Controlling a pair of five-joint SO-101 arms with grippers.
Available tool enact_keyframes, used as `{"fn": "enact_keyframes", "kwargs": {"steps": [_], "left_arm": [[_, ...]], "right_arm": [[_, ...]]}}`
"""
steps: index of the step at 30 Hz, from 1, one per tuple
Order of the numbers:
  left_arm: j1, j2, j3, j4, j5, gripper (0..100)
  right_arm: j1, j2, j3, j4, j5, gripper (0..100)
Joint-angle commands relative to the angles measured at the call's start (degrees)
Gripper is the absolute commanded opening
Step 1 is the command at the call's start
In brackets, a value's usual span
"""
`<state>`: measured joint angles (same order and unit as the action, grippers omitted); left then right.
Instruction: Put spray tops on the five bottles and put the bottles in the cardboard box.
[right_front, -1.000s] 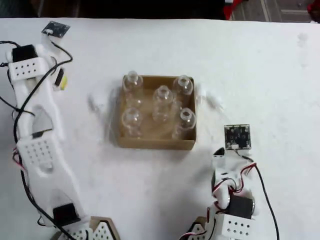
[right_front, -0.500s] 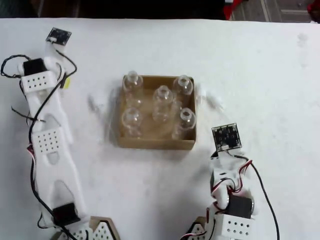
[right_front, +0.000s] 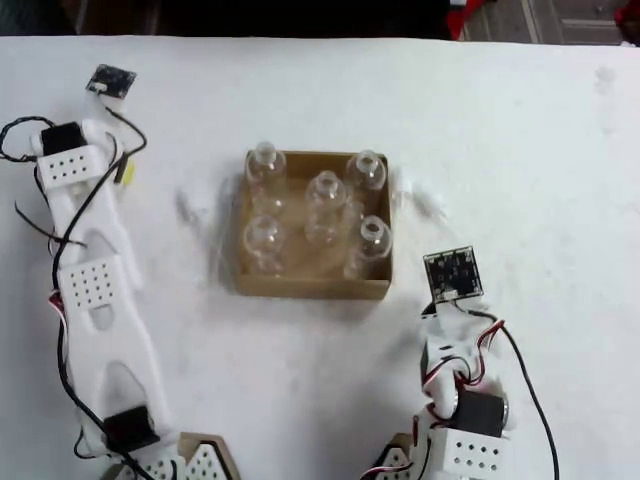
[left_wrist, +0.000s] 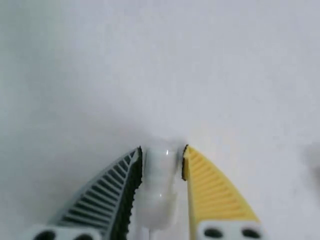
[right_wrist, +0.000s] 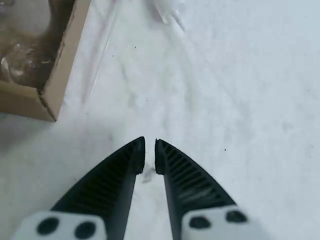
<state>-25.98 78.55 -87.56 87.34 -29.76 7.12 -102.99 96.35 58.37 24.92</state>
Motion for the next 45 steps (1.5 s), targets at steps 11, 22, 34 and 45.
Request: {"fn": "enact_keyframes", "kwargs": {"steps": [11,22,34,45], "left_arm": [[0.5,-1.2,-4.5,9.2,-8.4,2],[2.3,-20.9,1.6,15.4,4.2,2],[14.8,-77.8,45.3,13.9,13.2,2],[32.0,-110.1,75.0,-23.4,25.5,2]], "right_arm": [[-0.6,-0.3,0.5,-1.1,1.0,1.6],[-0.6,-0.3,0.5,-1.1,1.0,1.6],[-0.3,-0.2,0.5,-1.0,1.0,1.6],[-0.3,-0.1,0.5,-1.0,1.0,1.6]]}}
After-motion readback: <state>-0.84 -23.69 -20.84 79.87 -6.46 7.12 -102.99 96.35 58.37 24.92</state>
